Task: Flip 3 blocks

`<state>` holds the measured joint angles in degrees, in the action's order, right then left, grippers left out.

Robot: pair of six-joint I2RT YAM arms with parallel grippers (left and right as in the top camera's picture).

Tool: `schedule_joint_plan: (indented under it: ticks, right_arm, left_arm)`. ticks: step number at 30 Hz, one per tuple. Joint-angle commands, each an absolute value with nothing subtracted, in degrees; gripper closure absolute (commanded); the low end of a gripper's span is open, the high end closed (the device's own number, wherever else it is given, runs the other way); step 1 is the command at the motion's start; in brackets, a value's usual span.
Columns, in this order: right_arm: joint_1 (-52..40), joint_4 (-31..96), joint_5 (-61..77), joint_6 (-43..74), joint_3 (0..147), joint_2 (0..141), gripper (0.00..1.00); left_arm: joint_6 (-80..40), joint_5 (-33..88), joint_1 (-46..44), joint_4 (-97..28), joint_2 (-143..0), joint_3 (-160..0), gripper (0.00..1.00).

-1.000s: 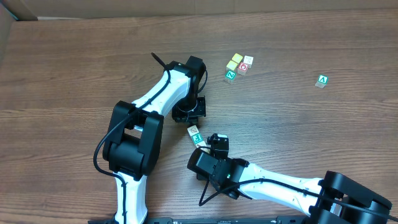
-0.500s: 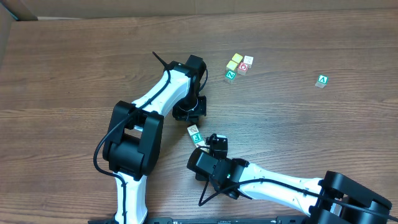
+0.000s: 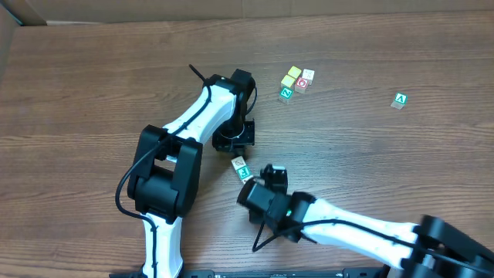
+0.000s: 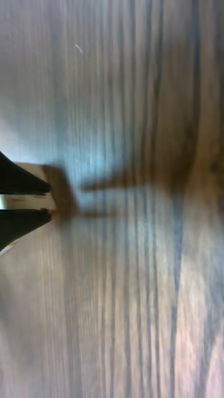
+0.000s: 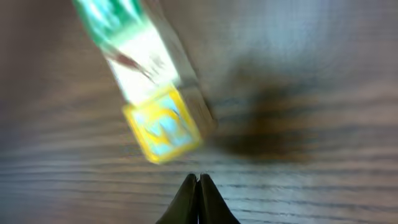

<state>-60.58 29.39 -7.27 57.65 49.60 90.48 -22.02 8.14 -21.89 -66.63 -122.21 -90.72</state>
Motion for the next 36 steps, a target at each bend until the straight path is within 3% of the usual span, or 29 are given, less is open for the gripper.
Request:
schedule_joint_plan:
  ticks: [1,9,19,27,36]
  right_arm:
    - [-56.05,28.86,-0.49,53.49,53.45,85.86,0.94]
    - [-45.15,29.71,8.05,47.86,51.96,86.28,0.95]
    - [-42.35,21.37,10.59,44.36,50.89,92.68,0.96]
    - [-40.64,23.66,14.09,44.95,50.92,93.67,0.96]
    - [-41.69,30.17,15.64,45.17,50.76,93.67,0.96]
  left_arm:
    - [-20.80,6.85,-19.03,-70.32,-122.56,-99.31,0.96]
    - [-25.96,4.78,-10.76,-76.23,-122.56,-107.90,0.96]
    - [-23.77,5.13,-7.88,-82.39,-122.58,-101.27,0.96]
    - [-23.64,7.18,-9.98,-73.34,-122.58,-86.96,0.96]
    - [-23.57,15.94,-11.29,-65.17,-122.58,-83.64,0.96]
